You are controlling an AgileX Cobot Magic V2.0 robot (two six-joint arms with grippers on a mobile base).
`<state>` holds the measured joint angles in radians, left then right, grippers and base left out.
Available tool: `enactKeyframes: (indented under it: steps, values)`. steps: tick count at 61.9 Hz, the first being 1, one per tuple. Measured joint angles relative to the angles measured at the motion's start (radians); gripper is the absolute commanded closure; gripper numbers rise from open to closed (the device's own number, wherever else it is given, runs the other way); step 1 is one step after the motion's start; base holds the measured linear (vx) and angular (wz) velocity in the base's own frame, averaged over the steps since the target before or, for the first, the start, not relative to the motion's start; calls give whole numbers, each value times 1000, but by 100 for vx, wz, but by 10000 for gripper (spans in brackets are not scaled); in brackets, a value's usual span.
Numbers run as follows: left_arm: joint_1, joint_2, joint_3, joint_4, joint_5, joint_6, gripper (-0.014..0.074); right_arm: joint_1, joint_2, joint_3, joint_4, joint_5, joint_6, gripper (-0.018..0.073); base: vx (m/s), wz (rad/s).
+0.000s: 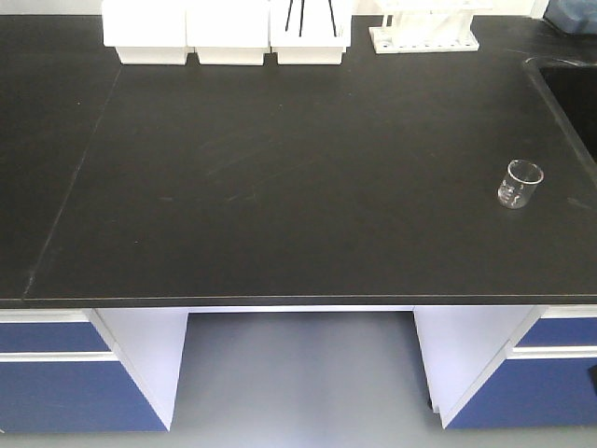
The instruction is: Grab beaker and place in storage area
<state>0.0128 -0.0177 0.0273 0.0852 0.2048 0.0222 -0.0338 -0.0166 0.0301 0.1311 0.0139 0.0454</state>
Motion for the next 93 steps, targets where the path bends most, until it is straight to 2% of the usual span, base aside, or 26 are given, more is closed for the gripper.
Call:
enactKeyframes:
  steps: [8, 23, 31, 37, 47, 56, 63, 68, 82, 93]
  values:
    - [0, 0, 0, -7, -52, 0, 595, 0, 0, 0, 9, -74, 2, 567, 0, 0]
    - [0, 0, 0, -19, -334, -4, 595, 0, 0, 0, 15, -275, 8, 567, 0, 0]
    - [0, 0, 0, -19, -476, -67, 595, 0, 0, -25, 13, -228, 16, 567, 0, 0]
    - [0, 0, -10, -19, -554, -95, 595, 0, 3, -130, -28, -146, 9, 567, 0, 0]
    - [0, 21, -144, -19, -540, -104, 595, 0, 121, -360, -161, -36, -13, 567, 0, 0]
    - [0, 167, -283, -15, -542, -105, 595, 0, 303, -449, -190, -35, -15, 567, 0, 0]
    - [0, 311, -315, -15, -534, -110, 595, 0, 428, -415, -194, -69, -16, 567, 0, 0]
    - [0, 404, -315, -17, -488, -132, 595, 0, 484, -344, -196, -139, -16, 567, 0, 0]
    - [0, 580, -315, -17, -393, -147, 568, 0, 521, -206, -185, -266, -16, 558, 0, 0]
    - [0, 667, -296, -16, -382, -149, 457, 0, 544, -178, -181, -270, -8, 503, 0, 0]
